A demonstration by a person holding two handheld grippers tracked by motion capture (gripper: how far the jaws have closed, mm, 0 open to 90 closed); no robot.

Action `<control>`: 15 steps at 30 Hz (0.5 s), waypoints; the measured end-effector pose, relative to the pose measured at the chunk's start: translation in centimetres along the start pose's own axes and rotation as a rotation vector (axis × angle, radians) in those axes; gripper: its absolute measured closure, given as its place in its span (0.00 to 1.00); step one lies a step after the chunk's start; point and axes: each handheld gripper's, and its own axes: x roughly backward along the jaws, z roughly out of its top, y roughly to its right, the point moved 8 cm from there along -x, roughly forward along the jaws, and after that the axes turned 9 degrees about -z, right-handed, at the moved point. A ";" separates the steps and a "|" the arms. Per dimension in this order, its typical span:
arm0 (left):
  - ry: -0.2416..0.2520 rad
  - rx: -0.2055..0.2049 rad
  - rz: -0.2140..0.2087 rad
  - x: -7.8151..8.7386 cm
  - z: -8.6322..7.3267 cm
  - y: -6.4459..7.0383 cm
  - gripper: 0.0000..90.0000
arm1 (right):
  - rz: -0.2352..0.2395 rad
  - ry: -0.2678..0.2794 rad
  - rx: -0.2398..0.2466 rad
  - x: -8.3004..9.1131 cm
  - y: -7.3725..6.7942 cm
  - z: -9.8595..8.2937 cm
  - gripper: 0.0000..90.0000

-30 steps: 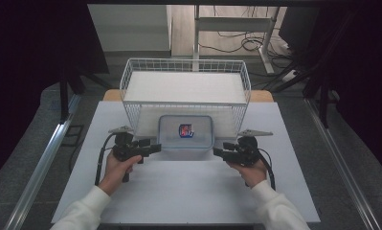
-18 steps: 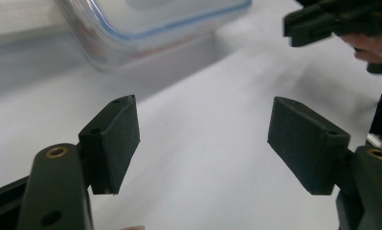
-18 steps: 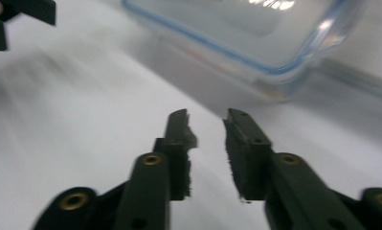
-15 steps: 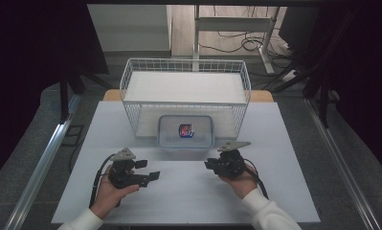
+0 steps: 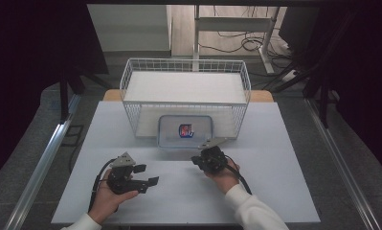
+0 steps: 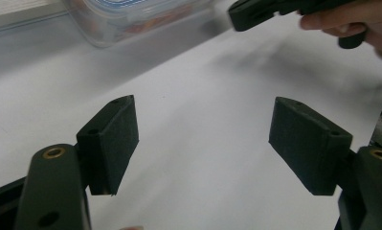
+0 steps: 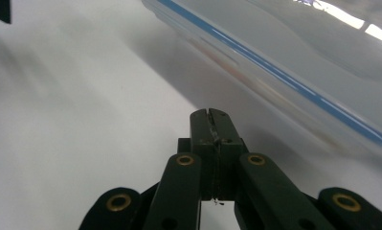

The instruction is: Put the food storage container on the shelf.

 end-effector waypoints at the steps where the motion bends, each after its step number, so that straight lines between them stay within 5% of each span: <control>1: 0.000 0.000 0.000 0.0 0.0 0.0 0.28 | 0.000 0.000 0.000 0.0 0.0 0.0 0.99; 5: 0.007 0.000 0.017 0.2 0.0 -0.2 0.27 | -0.045 -0.016 0.039 -2.5 -0.2 0.8 0.99; 9: 0.013 -0.001 0.020 0.4 0.1 -0.4 0.27 | -0.047 -0.025 0.010 -4.4 -0.2 1.2 0.99; 15: 0.012 0.003 0.015 0.4 0.1 -0.5 0.27 | -0.056 -0.018 0.012 -4.9 -0.5 1.6 0.99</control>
